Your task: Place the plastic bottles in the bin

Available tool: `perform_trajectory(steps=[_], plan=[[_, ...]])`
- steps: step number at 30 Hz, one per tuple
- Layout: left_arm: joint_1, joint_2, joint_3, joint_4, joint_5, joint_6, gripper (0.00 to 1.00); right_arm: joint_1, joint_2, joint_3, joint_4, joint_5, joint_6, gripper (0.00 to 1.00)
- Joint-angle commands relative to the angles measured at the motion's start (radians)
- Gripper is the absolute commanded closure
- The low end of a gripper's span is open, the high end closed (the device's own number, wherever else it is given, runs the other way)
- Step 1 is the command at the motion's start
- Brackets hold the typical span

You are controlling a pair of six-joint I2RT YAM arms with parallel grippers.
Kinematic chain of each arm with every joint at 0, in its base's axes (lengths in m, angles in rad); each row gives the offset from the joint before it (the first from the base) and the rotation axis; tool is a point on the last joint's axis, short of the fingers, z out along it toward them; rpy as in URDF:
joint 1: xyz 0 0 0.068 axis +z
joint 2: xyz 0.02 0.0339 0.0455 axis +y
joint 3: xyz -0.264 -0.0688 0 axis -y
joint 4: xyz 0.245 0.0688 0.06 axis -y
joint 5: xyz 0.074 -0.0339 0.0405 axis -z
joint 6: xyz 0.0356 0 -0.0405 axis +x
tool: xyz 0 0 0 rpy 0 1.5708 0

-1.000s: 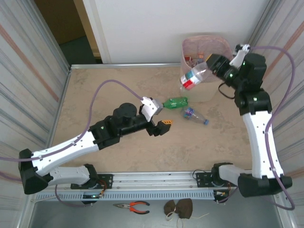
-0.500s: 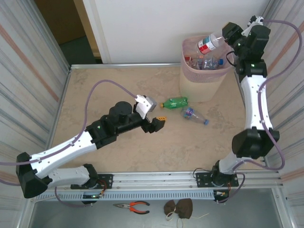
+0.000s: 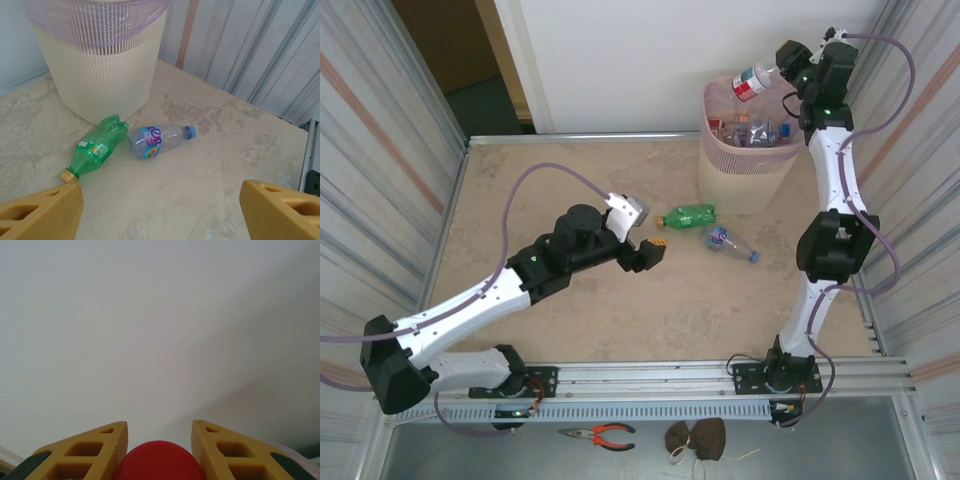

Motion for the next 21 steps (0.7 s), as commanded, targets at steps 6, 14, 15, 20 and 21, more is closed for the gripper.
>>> perform_trajectory(steps=[6,14,15,20,21], plan=[[0.015,0.012,0.043,-0.016,0.026,-0.021,0.18,0.021,0.149,0.128,0.014,-0.099,0.039,0.64],[0.018,0.021,0.056,-0.019,0.037,-0.026,0.19,0.012,0.141,0.161,-0.074,-0.047,-0.013,0.46],[0.017,0.023,0.057,-0.019,0.039,-0.026,0.18,0.009,0.128,0.16,-0.085,-0.038,-0.03,0.45],[0.017,0.028,0.064,-0.016,0.043,-0.024,0.18,0.001,0.048,0.132,-0.12,0.024,-0.108,0.42],[0.018,0.028,0.066,-0.017,0.047,-0.022,0.19,0.0,0.032,0.123,-0.118,0.033,-0.123,0.42]])
